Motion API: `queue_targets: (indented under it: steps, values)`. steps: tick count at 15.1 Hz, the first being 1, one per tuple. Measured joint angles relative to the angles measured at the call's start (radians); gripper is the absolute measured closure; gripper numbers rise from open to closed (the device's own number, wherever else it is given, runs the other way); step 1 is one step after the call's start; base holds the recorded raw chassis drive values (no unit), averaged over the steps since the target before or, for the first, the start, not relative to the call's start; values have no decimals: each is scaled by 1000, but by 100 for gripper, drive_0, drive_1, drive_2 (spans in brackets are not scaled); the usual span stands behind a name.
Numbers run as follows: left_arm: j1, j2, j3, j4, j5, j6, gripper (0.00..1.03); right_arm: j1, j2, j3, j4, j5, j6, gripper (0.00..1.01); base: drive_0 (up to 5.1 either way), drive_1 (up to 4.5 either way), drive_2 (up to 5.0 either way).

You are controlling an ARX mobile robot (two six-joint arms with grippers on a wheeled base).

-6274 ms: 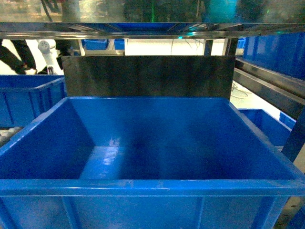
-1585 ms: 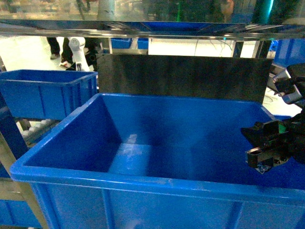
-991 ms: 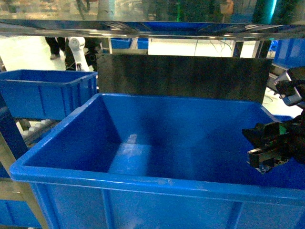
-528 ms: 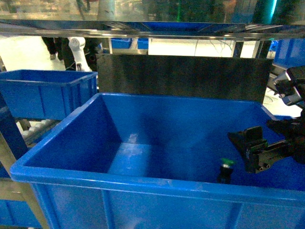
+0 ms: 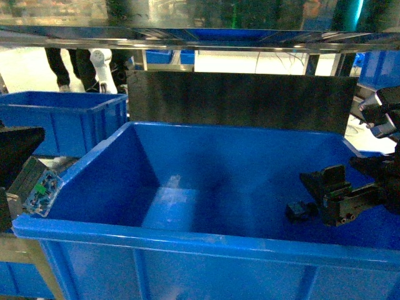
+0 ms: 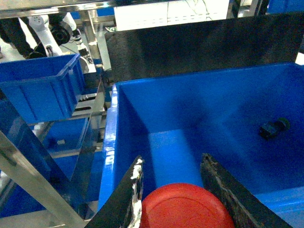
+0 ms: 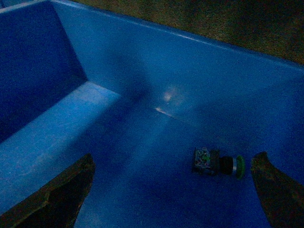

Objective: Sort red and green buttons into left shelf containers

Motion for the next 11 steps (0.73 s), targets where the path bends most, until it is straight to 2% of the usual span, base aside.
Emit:
queue_targets:
  steps: [5, 11]
  values:
    - [0, -8, 0, -3, -1, -21, 72, 0, 0, 0, 0, 0, 0, 3, 0, 0, 0]
    - [-8, 42, 5, 36, -3, -22, 72, 0, 0, 0, 0, 0, 0, 3, 0, 0, 0]
